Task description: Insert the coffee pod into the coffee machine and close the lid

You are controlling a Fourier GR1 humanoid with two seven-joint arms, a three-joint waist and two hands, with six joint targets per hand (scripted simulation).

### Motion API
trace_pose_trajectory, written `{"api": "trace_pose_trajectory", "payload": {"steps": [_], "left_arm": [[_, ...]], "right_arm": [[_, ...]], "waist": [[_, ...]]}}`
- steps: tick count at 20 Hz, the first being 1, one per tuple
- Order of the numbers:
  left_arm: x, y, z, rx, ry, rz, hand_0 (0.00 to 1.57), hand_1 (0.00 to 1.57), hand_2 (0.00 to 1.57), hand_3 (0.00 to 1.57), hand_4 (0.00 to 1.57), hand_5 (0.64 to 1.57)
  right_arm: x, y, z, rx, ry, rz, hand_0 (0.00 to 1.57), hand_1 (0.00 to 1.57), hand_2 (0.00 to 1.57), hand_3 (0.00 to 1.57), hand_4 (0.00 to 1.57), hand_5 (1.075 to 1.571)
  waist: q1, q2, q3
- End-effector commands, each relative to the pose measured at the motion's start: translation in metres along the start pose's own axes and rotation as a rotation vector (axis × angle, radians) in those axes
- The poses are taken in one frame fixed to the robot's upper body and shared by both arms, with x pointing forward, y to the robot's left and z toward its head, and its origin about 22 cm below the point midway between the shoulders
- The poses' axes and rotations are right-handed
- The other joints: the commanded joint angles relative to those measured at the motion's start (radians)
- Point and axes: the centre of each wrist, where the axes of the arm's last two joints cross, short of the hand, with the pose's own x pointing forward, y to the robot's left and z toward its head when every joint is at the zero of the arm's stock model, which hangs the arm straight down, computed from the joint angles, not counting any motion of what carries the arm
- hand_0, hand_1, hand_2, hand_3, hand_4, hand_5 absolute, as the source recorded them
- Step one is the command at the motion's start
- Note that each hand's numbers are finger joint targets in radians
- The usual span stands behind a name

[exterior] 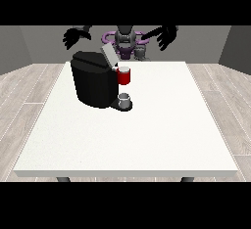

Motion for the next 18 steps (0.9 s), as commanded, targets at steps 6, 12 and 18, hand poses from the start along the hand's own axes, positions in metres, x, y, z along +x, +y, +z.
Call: {"api": "trace_pose_trajectory", "payload": {"steps": [6,12,18], "left_arm": [[-0.081,-0.040,0.054,0.039,0.088,0.313,0.00,0.00,0.00,0.00,0.23,1.571],[-0.089,-0.053,0.068,0.004,0.099,0.403,0.00,0.00,0.00,0.00,0.00,1.571],[-0.079,-0.071,0.072,0.002,0.036,0.477,0.00,0.00,0.00,0.00,0.14,1.571]], "right_arm": [[0.032,-0.009,-0.004,0.124,-0.039,0.051,0.00,0.00,0.00,0.00,0.04,1.571],[0.046,-0.011,-0.016,0.176,-0.007,0.076,0.00,0.00,0.00,0.00,0.00,1.571],[0.059,0.009,-0.034,0.197,-0.071,0.136,0.00,0.00,0.00,0.00,0.22,1.571]], "waist": [[0.097,-0.135,0.0004],[0.176,-0.150,0.0008],[0.222,-0.077,0.0009]]}}
